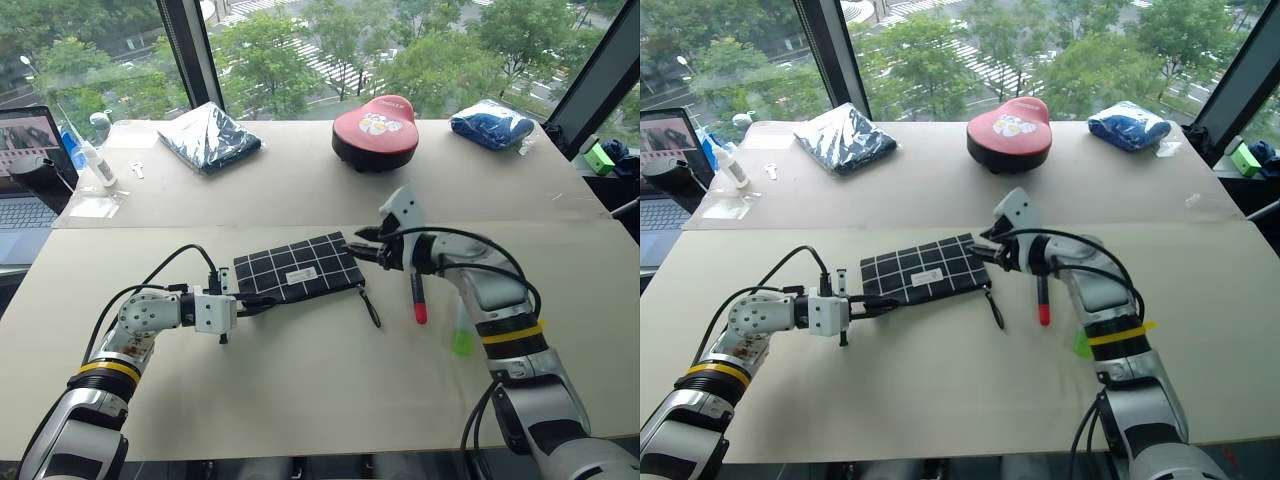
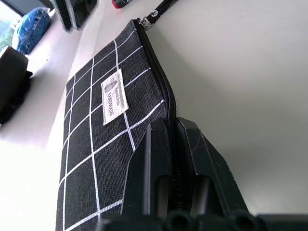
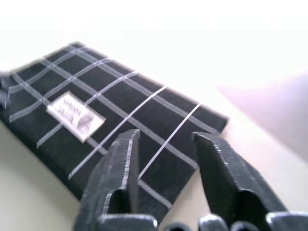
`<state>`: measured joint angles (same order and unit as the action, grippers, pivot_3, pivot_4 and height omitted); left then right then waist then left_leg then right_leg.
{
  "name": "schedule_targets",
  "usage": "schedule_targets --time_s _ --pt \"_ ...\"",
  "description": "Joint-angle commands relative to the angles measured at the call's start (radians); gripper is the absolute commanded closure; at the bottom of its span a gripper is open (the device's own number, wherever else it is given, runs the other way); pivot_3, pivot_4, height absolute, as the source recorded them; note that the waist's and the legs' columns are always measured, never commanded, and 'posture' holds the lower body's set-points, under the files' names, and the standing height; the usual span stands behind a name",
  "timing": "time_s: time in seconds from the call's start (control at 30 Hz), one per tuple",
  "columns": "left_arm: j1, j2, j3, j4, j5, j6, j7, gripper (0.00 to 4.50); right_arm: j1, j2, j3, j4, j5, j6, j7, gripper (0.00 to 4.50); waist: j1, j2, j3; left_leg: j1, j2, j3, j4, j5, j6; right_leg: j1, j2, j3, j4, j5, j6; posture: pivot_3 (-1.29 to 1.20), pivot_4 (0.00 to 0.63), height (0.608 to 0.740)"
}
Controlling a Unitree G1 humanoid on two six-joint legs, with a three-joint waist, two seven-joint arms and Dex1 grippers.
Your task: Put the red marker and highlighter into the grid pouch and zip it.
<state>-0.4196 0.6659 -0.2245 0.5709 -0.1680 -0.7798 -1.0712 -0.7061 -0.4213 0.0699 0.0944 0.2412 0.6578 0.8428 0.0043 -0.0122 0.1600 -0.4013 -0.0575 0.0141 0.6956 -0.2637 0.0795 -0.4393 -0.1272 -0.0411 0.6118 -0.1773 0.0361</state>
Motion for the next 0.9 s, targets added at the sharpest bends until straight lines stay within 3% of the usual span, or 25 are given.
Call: schedule_targets --time_s 0.03,0.23,0.3,0.63,0.9 --pt "0.020 -0.025 0.063 -0.144 -0.122 0.212 0.022 4.50 -0.002 -0.064 -0.107 -0.147 0.184 0.190 0.076 0.71 0.001 0.000 0.000 -0.002 0.000 0.000 0.000 0.000 0.000 -0.001 0.000 0.000 0.000 0.000 0.000 0.00 0.150 0.740" --pt "0.046 -0.059 0.122 -0.330 -0.228 0.514 0.059 4.50 0.053 -0.185 -0.180 -0.242 0.232 0.245 0.043 0.71 0.000 0.000 0.000 -0.004 0.000 -0.001 0.001 -0.001 0.001 -0.001 0.000 0.000 0.000 0.000 0.001 0.00 0.150 0.740" --pt "0.046 -0.071 0.139 -0.348 -0.235 0.550 0.060 4.50 0.094 -0.193 -0.145 -0.271 0.206 0.238 0.010 0.71 0.001 0.000 0.000 -0.003 0.000 -0.001 0.001 -0.001 0.001 -0.001 0.000 0.000 -0.001 0.000 0.001 0.00 0.150 0.740" --pt "0.040 -0.116 0.164 -0.286 -0.187 0.521 0.016 4.50 0.104 -0.099 -0.023 -0.196 0.082 0.208 -0.190 0.71 -0.004 0.000 0.000 -0.002 0.000 0.000 0.001 0.000 0.000 -0.001 0.000 0.001 -0.001 0.000 0.001 0.00 0.150 0.740" --pt "0.043 -0.139 0.180 -0.298 -0.183 0.529 0.021 4.50 0.066 -0.057 0.011 -0.107 0.044 0.171 -0.213 0.71 -0.001 0.000 0.000 -0.003 0.000 0.000 0.001 0.001 -0.001 -0.001 0.000 0.001 -0.001 0.000 0.000 0.00 0.150 0.740"
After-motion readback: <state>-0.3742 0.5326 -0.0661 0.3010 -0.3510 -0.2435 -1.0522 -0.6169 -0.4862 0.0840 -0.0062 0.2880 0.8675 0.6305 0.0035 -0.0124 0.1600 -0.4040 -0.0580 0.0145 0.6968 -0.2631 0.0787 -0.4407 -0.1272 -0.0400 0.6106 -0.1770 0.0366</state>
